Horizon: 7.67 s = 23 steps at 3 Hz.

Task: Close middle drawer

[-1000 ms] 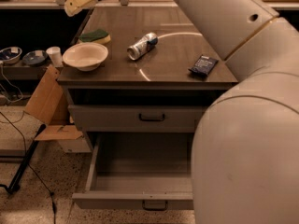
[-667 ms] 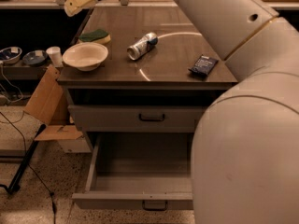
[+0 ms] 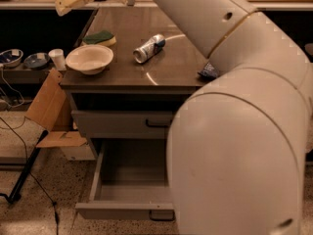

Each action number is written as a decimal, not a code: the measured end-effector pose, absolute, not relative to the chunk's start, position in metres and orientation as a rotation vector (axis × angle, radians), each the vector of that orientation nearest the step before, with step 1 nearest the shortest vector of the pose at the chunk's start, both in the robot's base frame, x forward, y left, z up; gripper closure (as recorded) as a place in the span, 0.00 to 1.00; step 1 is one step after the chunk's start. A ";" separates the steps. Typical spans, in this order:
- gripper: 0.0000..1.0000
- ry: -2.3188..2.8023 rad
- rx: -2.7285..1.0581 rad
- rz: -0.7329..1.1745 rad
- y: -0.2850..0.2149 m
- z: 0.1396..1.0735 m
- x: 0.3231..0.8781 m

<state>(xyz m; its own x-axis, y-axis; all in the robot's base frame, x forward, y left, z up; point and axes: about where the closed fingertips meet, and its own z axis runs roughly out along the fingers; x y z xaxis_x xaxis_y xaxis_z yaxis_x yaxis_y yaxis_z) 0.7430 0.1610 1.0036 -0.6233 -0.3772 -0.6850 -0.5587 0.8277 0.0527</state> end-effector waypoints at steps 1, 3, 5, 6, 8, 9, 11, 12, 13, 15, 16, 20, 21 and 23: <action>0.00 2.390 -0.498 0.384 0.178 0.988 0.756; 0.00 2.465 -0.212 0.490 0.187 0.966 0.765; 0.00 2.335 -0.149 0.454 0.185 0.971 0.776; 0.00 2.235 -0.085 0.447 0.191 0.971 0.789; 0.00 2.126 0.068 0.479 0.197 0.967 0.808; 0.00 2.125 0.061 0.483 0.198 0.966 0.809; 0.00 2.130 -0.020 0.497 0.213 0.954 0.820; 0.00 2.162 -0.030 0.496 0.217 0.941 0.827; 0.00 2.217 -0.018 0.470 0.217 0.919 0.837; 0.00 2.321 0.035 0.322 0.206 0.882 0.863; 0.00 2.341 0.050 0.260 0.200 0.875 0.871; 0.00 2.420 0.065 0.124 0.184 0.843 0.888; 0.00 2.431 0.055 0.109 0.185 0.840 0.889; 0.39 2.445 0.031 0.100 0.187 0.839 0.891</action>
Offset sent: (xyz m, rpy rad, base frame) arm 0.0306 0.0316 -0.0610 0.3105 0.2515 -0.4456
